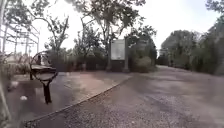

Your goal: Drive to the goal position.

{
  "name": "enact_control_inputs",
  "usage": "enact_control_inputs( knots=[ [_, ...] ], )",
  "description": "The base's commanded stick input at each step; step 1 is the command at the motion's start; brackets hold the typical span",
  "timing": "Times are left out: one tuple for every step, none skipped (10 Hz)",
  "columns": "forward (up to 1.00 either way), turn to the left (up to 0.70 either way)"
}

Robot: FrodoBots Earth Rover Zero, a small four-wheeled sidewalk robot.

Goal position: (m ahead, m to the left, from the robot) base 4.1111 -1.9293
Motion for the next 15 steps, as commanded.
enact_control_inputs(
  knots=[
    [0.7, 0.01],
    [0.7, 0.02],
    [0.7, 0.02],
    [0.7, 0.01],
    [0.7, 0.0],
    [0.7, 0.01],
    [0.7, 0.01],
    [0.7, 0.02],
    [0.7, 0.03],
    [0.7, 0.08],
    [0.7, 0.14],
    [0.7, 0.2],
    [0.7, 0.26],
    [0.7, 0.29],
    [0.7, 0.22]
  ],
)
